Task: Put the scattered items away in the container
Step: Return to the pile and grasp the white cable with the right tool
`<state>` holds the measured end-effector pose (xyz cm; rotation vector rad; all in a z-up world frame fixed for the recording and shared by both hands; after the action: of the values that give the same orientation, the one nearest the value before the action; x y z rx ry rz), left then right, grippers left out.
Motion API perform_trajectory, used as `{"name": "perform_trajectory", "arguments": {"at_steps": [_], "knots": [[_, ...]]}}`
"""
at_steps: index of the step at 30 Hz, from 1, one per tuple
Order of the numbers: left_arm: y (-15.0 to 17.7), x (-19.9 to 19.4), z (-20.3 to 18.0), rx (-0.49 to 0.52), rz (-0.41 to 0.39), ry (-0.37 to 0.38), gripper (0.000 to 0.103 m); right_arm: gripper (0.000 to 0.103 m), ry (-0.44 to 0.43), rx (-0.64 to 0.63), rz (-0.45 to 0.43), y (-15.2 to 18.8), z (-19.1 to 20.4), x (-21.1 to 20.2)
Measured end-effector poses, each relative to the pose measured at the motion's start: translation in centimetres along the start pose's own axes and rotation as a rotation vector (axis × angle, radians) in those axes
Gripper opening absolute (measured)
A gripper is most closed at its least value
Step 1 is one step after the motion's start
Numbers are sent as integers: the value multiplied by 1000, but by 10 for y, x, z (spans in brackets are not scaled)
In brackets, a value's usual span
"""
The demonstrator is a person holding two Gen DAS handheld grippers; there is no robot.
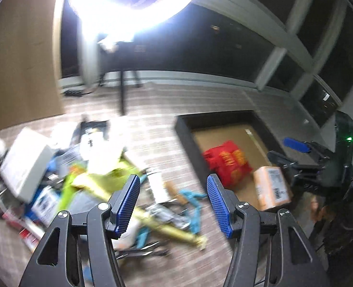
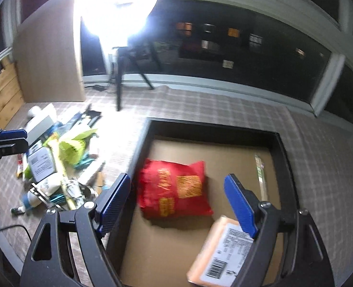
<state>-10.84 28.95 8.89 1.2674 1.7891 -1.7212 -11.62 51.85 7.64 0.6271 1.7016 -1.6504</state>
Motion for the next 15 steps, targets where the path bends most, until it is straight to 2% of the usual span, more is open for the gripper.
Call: {"name": "perform_trajectory", "arguments": {"at_steps": [6,11,12,14,15], "knots": [[33,-21,45,-83,11,-60,55,80,-102,-85,7,1,42,2],[62,-23,60,-127,39,-65,55,79,-227,-162,30,9,84,3],[69,-21,61,-133,48,-62,55,76,-249,-178,40,11,93,4],[80,-16,61,-143,68,-48,51,64,-299,-216,73,19,114,9],[84,-14,60,-145,77,-42,50,54,-317,-230,90,23,122,13]]}}
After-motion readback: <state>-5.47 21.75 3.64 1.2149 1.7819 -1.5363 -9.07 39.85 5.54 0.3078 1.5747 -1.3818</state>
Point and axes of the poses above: each gripper's, at about its wrist camera, not at the fingertips, and x roughly the way its jaws point, z to its left, y to its underside, the point moved 8 cm from there along x, roughly the way its jaws point, and after that the axes turned 5 degrees about x, right-handed, at the moved point
